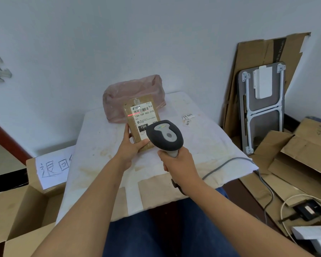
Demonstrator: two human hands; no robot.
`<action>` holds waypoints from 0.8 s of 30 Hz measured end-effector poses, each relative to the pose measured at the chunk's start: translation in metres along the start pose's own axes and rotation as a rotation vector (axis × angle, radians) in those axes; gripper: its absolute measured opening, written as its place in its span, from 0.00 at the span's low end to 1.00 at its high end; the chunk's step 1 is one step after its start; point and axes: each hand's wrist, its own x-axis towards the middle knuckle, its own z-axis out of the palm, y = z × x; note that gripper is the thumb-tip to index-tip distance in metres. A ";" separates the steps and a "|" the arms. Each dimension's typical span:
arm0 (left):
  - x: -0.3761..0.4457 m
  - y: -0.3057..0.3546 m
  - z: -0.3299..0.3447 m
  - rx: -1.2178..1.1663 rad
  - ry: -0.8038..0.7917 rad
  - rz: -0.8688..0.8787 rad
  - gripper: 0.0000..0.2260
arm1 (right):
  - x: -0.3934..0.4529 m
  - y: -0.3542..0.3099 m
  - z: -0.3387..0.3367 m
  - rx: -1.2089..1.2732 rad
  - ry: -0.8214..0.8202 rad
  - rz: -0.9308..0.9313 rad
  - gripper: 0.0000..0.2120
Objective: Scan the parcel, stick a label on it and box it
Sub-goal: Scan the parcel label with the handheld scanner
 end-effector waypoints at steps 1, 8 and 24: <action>0.000 0.000 0.000 -0.002 -0.001 -0.003 0.49 | 0.001 0.001 0.001 -0.003 0.006 0.004 0.10; 0.001 -0.001 -0.001 -0.012 -0.004 -0.009 0.49 | 0.004 0.004 0.002 0.004 0.039 0.011 0.11; 0.000 -0.003 -0.001 -0.005 -0.009 -0.004 0.50 | 0.007 0.006 0.005 -0.003 0.026 -0.005 0.07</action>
